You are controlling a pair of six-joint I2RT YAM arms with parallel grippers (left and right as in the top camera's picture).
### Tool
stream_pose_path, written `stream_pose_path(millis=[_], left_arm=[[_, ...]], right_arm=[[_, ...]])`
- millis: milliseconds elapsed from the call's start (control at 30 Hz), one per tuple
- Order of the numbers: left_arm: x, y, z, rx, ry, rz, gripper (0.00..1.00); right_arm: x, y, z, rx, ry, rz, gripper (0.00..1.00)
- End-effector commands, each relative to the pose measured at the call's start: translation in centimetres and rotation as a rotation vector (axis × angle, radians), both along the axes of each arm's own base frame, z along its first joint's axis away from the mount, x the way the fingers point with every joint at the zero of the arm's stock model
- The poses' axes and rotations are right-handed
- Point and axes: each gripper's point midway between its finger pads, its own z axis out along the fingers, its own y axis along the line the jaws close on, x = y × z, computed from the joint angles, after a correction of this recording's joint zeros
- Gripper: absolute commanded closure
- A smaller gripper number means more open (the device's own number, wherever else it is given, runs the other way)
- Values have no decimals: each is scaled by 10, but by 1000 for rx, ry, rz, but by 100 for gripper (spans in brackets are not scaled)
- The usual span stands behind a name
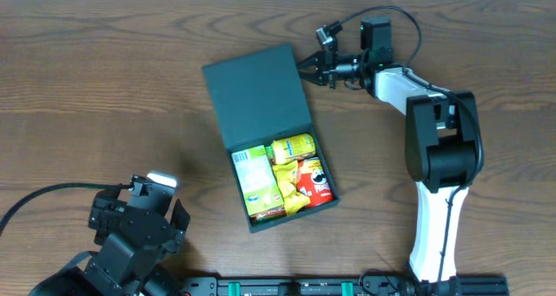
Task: Pack container
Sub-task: 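Hook the right gripper behind the raised lid's top edge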
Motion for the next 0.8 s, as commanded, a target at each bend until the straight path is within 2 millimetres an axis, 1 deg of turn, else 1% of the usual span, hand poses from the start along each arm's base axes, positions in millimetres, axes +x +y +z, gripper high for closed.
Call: stream_pose_path(millis=[0,167,300,633,767], left_arm=[[1,3,6,12,-20,1,5],[1,3,6,12,-20,1,5],[1,3,6,12,-20,1,5],[1,3,6,12,-20,1,5],[1,3,6,12,-20,2,5]], right_arm=[[-13,12,42,53,-78,81,99],[-20,12,68,93,-165,127,99],[-32,12,90,141,-244,197,99],[-40,13,117,148,-301,207,99],[-49,18,137,155,-340,223,99]])
